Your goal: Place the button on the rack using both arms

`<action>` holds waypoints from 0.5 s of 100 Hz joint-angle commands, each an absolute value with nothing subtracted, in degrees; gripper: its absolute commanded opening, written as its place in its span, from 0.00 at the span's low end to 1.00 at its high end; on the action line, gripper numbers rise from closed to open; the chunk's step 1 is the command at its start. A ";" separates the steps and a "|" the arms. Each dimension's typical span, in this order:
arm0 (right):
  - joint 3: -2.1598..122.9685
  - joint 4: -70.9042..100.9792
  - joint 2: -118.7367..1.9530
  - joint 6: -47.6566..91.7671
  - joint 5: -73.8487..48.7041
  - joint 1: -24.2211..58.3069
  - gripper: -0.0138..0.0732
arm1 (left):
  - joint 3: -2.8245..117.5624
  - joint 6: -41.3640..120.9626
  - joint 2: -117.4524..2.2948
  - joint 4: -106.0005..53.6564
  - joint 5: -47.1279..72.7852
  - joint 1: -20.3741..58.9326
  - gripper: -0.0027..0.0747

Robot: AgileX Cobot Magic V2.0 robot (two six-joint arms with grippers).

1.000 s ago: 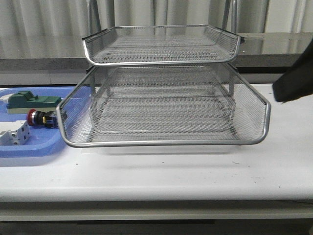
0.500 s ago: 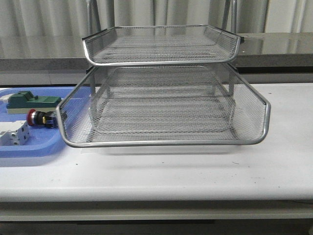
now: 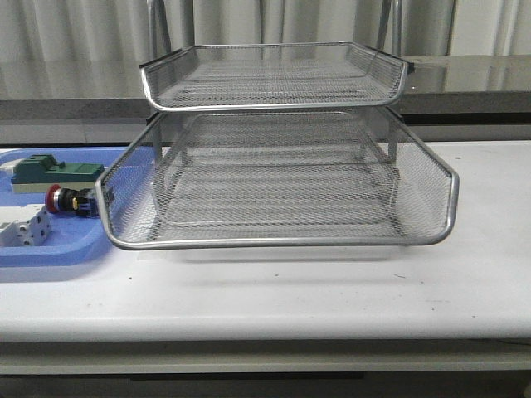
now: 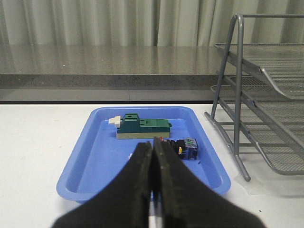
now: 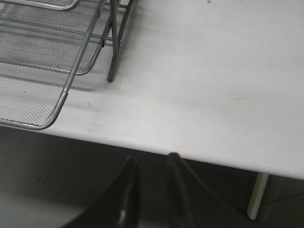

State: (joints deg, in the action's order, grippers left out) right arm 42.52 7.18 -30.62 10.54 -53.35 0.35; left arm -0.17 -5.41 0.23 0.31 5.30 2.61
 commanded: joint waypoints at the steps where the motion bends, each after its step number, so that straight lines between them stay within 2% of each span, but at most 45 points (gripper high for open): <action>1: 44.38 6.93 -30.73 10.43 -50.36 -0.15 0.14 | -2.19 -5.85 1.14 0.00 0.76 2.95 0.01; 4: 44.38 6.93 -30.73 10.43 -50.36 -0.15 0.07 | -2.19 -5.85 1.14 0.00 0.76 2.95 0.01; 50: 44.25 7.20 -30.73 10.43 -50.30 -0.15 0.08 | -2.19 -5.85 1.14 0.00 0.76 2.95 0.01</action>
